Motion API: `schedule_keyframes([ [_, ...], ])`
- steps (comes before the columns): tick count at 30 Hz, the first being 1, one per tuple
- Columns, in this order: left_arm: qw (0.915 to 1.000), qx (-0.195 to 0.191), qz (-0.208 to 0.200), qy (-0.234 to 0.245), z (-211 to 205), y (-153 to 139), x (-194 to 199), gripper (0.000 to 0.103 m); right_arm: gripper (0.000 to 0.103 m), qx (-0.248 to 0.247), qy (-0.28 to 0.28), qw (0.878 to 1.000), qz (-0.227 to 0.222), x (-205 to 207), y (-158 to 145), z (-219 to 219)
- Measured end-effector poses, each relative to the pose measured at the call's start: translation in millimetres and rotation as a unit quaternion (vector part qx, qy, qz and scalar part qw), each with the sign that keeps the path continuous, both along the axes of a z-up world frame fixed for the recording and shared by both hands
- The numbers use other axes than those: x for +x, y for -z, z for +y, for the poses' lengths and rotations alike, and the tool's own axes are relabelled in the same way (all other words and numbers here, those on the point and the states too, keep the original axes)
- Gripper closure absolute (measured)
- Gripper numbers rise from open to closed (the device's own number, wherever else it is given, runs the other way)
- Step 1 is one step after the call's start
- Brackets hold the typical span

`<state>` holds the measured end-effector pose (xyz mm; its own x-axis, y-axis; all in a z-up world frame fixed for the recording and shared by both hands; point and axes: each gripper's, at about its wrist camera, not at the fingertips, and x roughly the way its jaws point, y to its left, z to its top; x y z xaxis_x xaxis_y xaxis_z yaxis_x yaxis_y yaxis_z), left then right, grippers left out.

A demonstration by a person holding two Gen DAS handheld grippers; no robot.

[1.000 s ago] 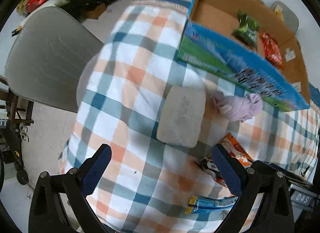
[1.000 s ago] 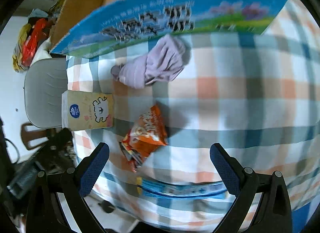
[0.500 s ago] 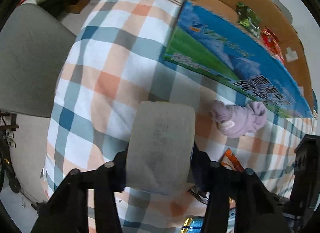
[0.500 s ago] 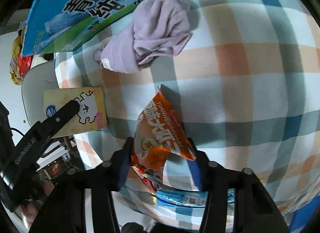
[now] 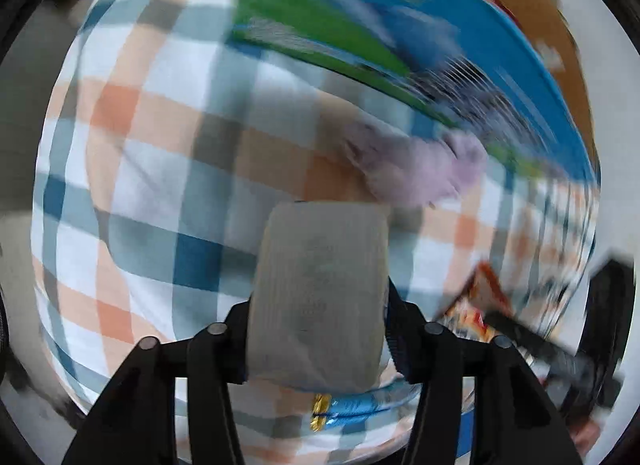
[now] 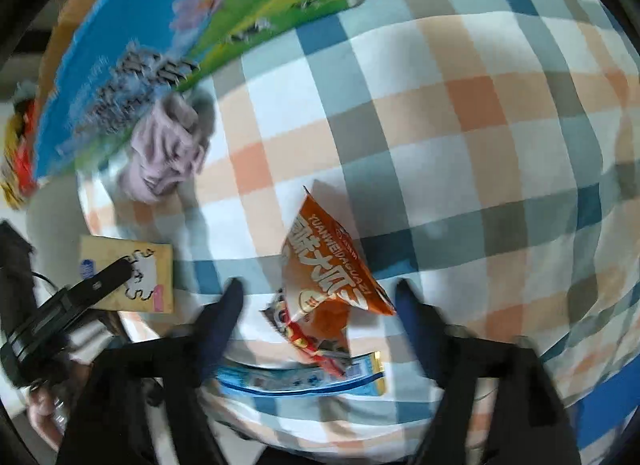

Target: Organize soft objects

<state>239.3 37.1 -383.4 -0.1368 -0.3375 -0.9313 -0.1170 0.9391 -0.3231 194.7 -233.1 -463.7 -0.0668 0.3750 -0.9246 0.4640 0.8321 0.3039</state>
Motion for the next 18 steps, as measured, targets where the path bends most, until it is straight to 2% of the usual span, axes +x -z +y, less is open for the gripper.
schedule_keyframes([
  [3,0.9989,0.008,-0.004,-0.047,24,-6,6,0.048,0.015,0.003,0.016,1.000,-0.019,-2,-13,1],
  [10,0.9960,0.046,-0.008,-0.077,44,-31,-2,0.046,0.015,-0.010,0.014,0.999,-0.028,0,-27,13],
  [13,0.9951,0.039,0.007,-0.090,54,-22,-5,0.042,0.015,0.001,0.005,1.000,-0.021,2,-22,18],
  [18,0.9912,0.024,0.041,-0.123,49,2,-5,0.041,0.015,0.003,0.011,1.000,-0.014,-1,-21,8],
])
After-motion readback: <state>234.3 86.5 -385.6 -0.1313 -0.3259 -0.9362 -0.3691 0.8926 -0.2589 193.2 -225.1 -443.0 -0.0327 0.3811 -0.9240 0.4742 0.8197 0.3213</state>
